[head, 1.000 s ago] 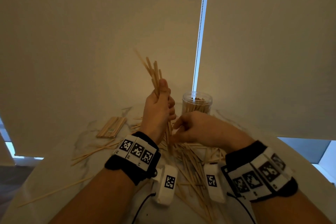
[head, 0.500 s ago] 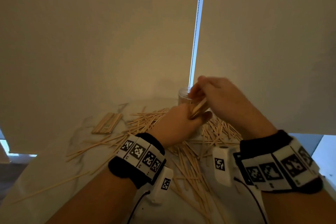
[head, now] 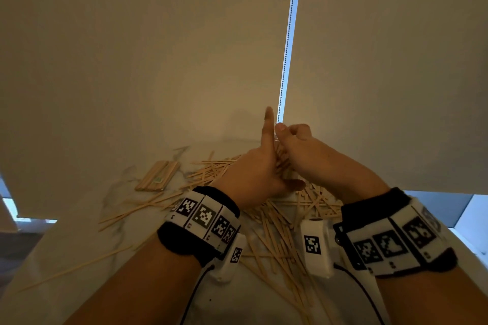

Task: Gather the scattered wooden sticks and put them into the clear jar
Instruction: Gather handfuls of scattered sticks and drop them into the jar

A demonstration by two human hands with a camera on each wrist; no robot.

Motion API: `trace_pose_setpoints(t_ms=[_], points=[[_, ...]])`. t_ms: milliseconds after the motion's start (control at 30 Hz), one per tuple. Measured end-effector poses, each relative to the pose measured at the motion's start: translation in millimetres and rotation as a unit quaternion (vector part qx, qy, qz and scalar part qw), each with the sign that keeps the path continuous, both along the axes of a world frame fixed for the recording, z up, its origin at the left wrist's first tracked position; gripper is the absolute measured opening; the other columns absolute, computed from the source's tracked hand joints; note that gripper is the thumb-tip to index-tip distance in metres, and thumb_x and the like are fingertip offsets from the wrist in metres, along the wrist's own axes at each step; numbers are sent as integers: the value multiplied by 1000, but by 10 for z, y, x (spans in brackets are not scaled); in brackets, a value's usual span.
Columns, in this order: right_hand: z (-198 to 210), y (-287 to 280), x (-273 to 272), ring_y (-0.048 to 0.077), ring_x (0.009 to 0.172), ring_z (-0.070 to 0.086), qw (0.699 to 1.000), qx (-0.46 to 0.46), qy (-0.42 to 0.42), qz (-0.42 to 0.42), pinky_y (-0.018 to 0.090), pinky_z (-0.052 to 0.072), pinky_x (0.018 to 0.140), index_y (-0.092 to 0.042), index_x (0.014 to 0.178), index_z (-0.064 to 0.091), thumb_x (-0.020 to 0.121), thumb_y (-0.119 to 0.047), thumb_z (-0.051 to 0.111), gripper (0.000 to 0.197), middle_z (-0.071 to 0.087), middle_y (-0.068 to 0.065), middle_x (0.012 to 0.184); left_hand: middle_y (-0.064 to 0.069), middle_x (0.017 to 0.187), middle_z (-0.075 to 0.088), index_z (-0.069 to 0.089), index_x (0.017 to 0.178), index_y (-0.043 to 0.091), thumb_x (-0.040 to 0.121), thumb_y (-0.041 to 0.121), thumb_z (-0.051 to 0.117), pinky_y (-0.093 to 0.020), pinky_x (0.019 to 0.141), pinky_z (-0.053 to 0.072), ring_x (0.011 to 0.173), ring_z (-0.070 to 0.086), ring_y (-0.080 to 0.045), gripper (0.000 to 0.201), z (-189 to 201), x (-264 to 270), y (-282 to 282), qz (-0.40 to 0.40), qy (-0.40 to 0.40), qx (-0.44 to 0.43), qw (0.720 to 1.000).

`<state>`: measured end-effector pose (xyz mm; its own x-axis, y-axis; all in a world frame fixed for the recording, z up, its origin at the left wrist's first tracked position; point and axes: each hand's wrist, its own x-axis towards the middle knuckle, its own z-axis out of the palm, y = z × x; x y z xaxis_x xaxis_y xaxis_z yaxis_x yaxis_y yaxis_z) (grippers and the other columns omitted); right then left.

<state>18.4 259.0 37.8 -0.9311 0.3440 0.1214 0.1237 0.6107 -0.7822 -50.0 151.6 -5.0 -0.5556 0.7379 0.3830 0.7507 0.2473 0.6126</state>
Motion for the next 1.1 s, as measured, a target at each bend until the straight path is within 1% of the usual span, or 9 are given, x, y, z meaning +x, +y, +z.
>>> trace_pose_setpoints(t_ms=[133,267,400,567,700,800,867,967,1100], points=[[-96,7,-80,15,81,61,979,204,-3,20,27,45,66,-14,103,60,106,-32,32,33,64,5,98,4,80,68,-45,141,26,80,22,81,-20,68,54,63,65,-5,140,-16,-37,-5,-9,0,14,1000],[-168,-14,-143,17,71,55,922,381,-40,51,24,40,60,-9,104,64,100,-14,42,22,68,8,93,5,82,67,-45,140,31,82,27,80,-15,70,52,66,66,-2,138,-45,-48,-21,-24,0,0,1000],[-164,-19,-118,15,60,51,934,347,-7,85,24,38,55,-17,74,51,97,-13,42,25,56,2,71,-1,80,67,-39,145,32,85,21,77,-23,71,55,67,66,-7,131,-46,-123,-50,-21,17,-5,1000],[-205,2,-165,20,69,60,925,367,4,94,32,48,65,-10,94,67,97,-22,44,26,67,7,81,2,100,70,-27,151,38,79,30,83,-35,90,55,86,68,-10,132,-36,-161,-85,-16,0,-55,998],[-229,109,-203,18,66,59,922,376,-6,88,26,39,56,-12,88,68,98,-32,47,30,68,5,79,2,100,72,-26,150,43,76,28,86,-33,84,58,83,71,-11,135,-13,-123,-110,-37,-55,-45,997],[-177,262,-164,16,58,53,933,354,20,53,27,37,53,-18,65,60,97,-38,49,39,57,0,62,9,109,72,-14,154,44,73,56,80,-24,89,50,92,69,-3,124,102,-173,-253,-3,-91,-48,995],[-120,391,-119,16,53,48,941,332,56,22,30,35,52,-19,56,54,95,-35,50,42,53,3,57,12,109,71,7,157,37,73,73,65,-22,81,48,90,68,0,108,162,-230,-374,45,-77,-93,992],[-85,513,-88,17,51,46,941,325,90,-24,28,31,49,-13,60,58,96,-36,46,44,51,4,55,4,86,74,52,128,28,78,77,48,-27,66,53,65,67,-6,70,161,-272,-417,49,-68,-107,991],[-118,480,-97,17,48,44,937,327,113,-38,27,31,48,-13,57,50,99,-35,41,48,46,1,52,-5,72,64,64,85,14,90,72,21,-30,62,41,62,56,-12,73,111,-304,-311,91,50,-62,993]])
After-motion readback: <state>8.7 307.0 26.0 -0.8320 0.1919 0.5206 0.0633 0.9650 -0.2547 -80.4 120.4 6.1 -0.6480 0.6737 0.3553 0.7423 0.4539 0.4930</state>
